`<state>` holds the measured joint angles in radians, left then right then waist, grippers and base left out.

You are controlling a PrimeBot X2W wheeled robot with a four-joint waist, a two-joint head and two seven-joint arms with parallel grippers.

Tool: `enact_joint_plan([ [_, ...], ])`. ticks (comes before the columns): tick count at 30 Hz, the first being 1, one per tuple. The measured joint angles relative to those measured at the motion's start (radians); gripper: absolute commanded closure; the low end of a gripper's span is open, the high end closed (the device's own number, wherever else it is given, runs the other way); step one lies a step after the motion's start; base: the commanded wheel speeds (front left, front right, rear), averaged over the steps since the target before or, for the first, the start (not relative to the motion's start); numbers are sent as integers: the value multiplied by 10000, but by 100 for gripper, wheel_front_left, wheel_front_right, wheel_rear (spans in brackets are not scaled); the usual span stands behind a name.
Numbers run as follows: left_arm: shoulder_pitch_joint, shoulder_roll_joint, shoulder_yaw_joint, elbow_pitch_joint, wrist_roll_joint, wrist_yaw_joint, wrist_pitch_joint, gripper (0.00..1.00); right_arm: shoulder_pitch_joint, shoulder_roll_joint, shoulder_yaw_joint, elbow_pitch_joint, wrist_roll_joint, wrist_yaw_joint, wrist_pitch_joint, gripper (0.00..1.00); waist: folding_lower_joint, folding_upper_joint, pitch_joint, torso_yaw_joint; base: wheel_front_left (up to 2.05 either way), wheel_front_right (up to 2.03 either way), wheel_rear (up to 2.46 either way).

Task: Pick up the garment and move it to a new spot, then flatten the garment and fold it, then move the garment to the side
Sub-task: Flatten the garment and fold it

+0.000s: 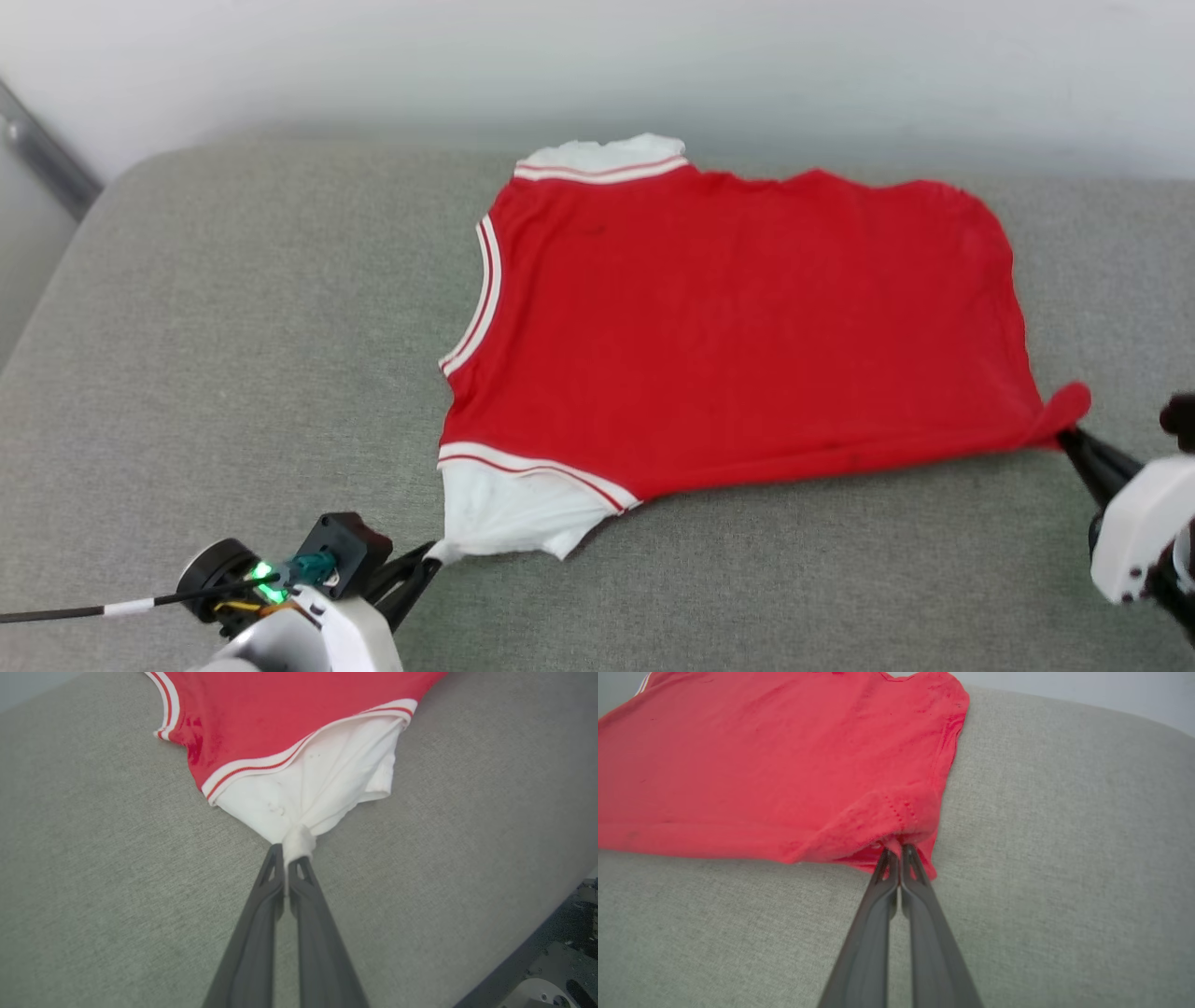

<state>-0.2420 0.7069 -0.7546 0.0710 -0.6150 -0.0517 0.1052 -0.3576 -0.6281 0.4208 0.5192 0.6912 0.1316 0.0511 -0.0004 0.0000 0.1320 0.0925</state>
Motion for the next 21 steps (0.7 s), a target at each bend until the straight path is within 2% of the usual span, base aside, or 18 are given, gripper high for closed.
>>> enact_joint_plan([
  [7, 1446, 840, -157, -1764, -642, 468, 851, 100, 2175, -364, -600, -1432, 422, 0, 683, 100, 0, 0, -553, 48, 0, 0, 0],
  [12, 2185, 1037, -238, -2397, -1074, 788, 1058, 100, 3573, -370, -1638, -2619, 665, -2, 1118, 100, 1, 0, -620, -65, 0, 0, 0],
  [17, 2359, 1208, -155, -2771, -1174, 915, 1064, 100, 4364, -38, -2485, -3655, 272, -2, 1592, 100, 2, 0, -488, -236, 0, 0, 0],
  [21, 2159, 1317, 63, -3005, -1266, 769, 888, 100, 4510, 268, -2997, -4274, -13, -4, 1946, 100, 2, 0, -320, -357, 0, 0, 0],
])
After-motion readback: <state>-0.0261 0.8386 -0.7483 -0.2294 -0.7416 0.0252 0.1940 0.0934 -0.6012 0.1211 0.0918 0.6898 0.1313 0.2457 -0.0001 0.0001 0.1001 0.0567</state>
